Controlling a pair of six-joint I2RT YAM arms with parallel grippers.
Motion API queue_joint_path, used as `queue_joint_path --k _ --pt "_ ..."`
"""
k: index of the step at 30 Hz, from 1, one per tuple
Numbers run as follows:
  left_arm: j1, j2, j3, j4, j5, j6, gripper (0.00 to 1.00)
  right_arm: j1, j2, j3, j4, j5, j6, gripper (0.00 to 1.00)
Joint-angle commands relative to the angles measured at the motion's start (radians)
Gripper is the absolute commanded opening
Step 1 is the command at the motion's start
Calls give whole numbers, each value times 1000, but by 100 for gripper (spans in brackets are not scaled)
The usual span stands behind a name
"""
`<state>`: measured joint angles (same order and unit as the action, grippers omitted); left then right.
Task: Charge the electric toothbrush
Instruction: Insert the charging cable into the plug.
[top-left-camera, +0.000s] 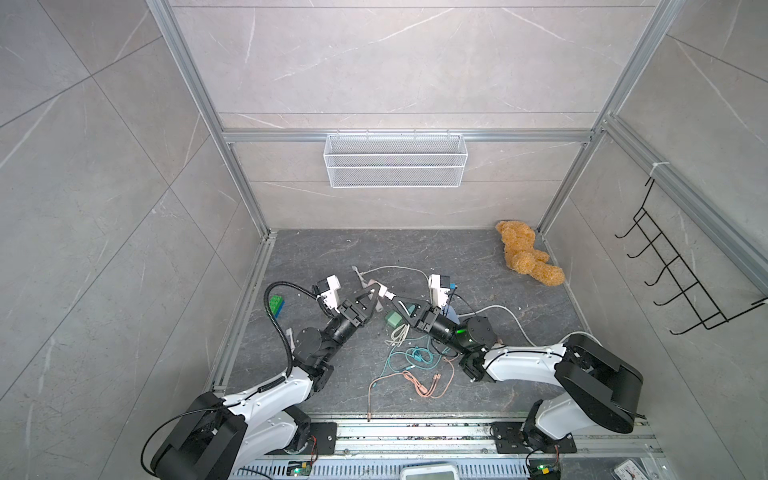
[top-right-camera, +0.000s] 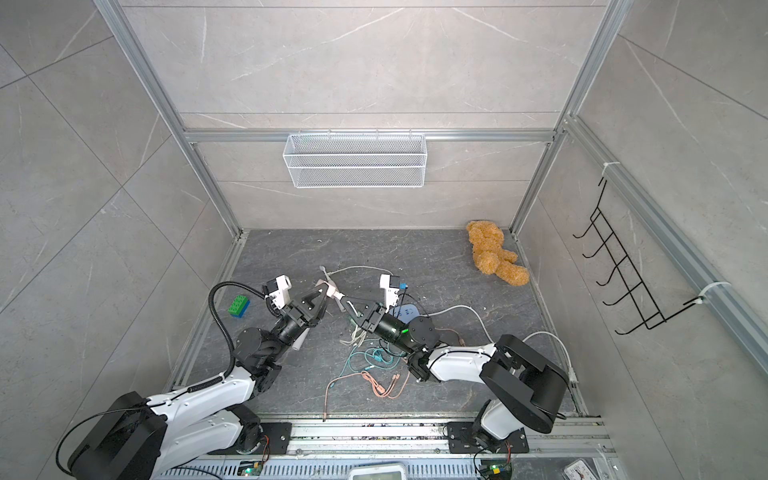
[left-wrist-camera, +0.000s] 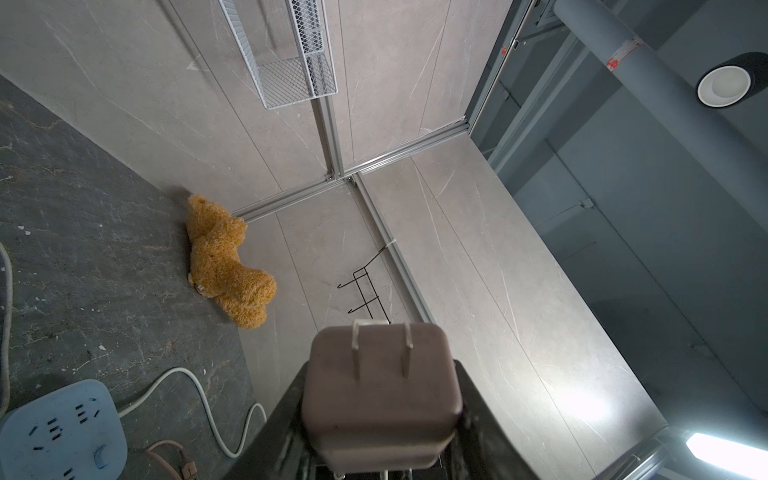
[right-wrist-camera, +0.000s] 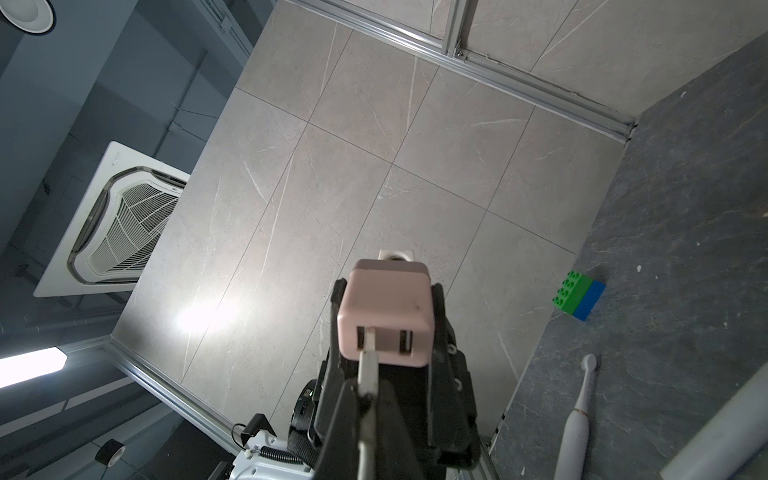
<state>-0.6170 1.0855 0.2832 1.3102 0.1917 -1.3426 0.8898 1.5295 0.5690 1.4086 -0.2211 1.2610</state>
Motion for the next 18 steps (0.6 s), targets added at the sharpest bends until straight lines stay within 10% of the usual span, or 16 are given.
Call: queue_joint_path --k 1,18 --pt "-17 2 14 77 41 33 0 12 -21 40 -14 -9 -16 0" --pt "-29 -3 9 52 66 85 0 14 -72 23 -56 8 -50 0"
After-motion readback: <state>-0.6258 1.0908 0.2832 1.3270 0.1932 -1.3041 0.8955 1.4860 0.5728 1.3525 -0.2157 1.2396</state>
